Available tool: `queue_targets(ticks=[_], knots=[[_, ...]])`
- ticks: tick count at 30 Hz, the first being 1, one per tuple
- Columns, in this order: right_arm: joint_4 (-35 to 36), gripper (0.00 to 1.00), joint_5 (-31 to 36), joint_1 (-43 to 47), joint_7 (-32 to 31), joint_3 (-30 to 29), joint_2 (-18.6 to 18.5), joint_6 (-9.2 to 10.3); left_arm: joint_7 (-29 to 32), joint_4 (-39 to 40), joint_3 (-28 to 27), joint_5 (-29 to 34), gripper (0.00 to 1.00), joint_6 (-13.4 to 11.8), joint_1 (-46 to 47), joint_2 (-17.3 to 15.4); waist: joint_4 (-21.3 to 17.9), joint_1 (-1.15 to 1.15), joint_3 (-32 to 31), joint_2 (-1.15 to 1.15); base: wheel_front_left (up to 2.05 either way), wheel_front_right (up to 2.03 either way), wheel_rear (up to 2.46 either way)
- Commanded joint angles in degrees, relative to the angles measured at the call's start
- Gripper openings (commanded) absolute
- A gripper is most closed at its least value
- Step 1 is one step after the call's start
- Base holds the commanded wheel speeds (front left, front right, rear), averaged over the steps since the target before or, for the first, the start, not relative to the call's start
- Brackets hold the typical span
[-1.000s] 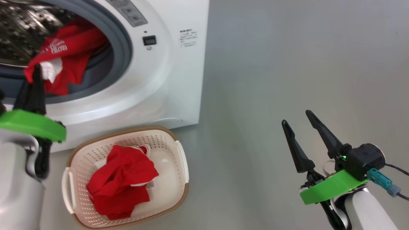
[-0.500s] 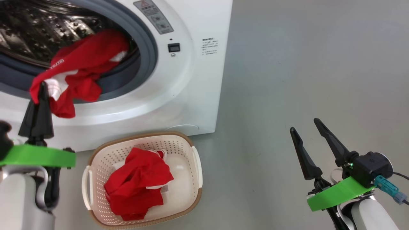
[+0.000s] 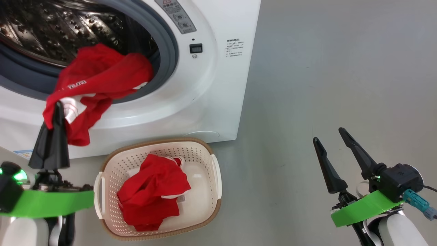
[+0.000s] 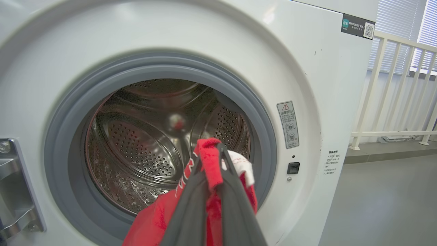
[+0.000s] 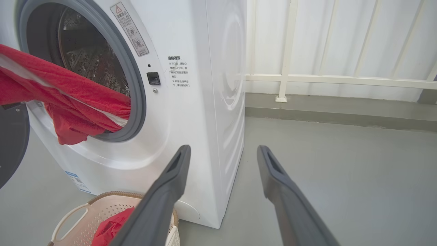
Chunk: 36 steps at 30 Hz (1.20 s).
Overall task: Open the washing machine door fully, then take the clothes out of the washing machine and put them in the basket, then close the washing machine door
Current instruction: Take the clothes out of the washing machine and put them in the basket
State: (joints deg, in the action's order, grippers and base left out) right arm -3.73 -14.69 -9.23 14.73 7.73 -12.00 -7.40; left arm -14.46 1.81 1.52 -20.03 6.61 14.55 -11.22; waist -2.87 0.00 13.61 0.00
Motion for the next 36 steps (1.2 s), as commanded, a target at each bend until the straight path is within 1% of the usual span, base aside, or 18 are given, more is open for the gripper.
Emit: queue_targets(ticks=[1, 3, 5, 10, 16, 17, 18, 19, 20, 27, 36], knots=[[1.6, 1.0, -0.33, 0.29, 0.27, 0.94, -0.59, -0.09, -0.53, 2.82, -1.82, 0.98, 0.0, -0.65, -0.43, -1.51, -0.05, 0.0, 0.27, 0.0, 0.0, 0.0, 0.0], [1.63, 1.0, -0.33, 0.25, 0.27, 0.93, -0.59, -0.09, -0.39, 3.83, -1.21, 1.15, 0.0, -0.78, -1.28, -1.23, -0.08, 0.0, 0.58, 0.0, 0.0, 0.0, 0.0], [1.65, 1.0, -0.31, 0.09, 0.27, 1.07, -0.47, -0.09, -0.04, 3.03, -0.17, 1.0, 0.0, -0.85, -2.52, -0.5, -0.34, 0.0, 0.99, 0.0, 0.0, 0.0, 0.0], [1.62, 1.0, -0.32, -0.38, 0.27, 1.41, -0.15, -0.09, -0.09, -2.28, 2.48, 1.3, 0.0, -0.73, -3.84, 1.18, -0.96, 0.0, 1.63, 0.0, 0.0, 0.0, 0.0], [1.79, 1.0, -0.28, -1.14, 0.27, 1.84, 0.16, -0.09, -0.38, -13.63, 4.99, 1.32, 0.0, -0.13, -2.76, 2.67, -1.81, 0.0, 3.15, 0.0, 0.0, 0.0, 0.0], [1.79, 1.0, -0.28, -1.14, 0.27, 1.84, 0.16, -0.09, -0.38, -13.63, 4.99, 1.32, 0.0, -0.13, -2.76, 2.67, -1.81, 0.0, 3.15, 0.0, 0.0, 0.0, 0.0], [1.83, 1.0, -0.27, -1.31, 0.27, 1.88, 0.2, -0.09, -0.42, -15.85, 5.19, 1.28, 0.0, -0.02, -2.22, 2.79, -1.94, 0.0, 3.43, 0.0, 0.0, 0.0, 0.0], [1.91, 1.0, -0.29, -1.6, 0.27, 1.99, 0.23, -0.09, -0.48, -20.18, 5.38, 1.35, 0.0, 0.18, -0.77, 2.77, -2.24, 0.0, 4.2, 0.0, 0.0, 0.0, 0.0], [1.91, 1.0, -0.29, -1.6, 0.27, 1.99, 0.23, -0.09, -0.48, -20.18, 5.38, 1.35, 0.0, 0.18, -0.77, 2.77, -2.24, 0.0, 4.2, 0.0, 0.0, 0.0, 0.0], [2.16, 1.0, -0.15, -3.02, 0.27, 2.39, 0.82, -0.09, -0.52, -33.76, 5.89, 2.61, 0.0, 0.71, 5.53, 3.02, -3.53, 0.0, 7.37, 0.0, 0.0, 0.0, 0.0], [2.75, 1.0, 0.15, -5.51, 0.27, 2.71, 2.07, -0.09, -0.53, -51.22, 6.86, 3.59, 0.0, 0.85, 14.49, 3.08, -5.54, 0.0, 12.95, 0.0, 0.0, 0.0, 0.0]])
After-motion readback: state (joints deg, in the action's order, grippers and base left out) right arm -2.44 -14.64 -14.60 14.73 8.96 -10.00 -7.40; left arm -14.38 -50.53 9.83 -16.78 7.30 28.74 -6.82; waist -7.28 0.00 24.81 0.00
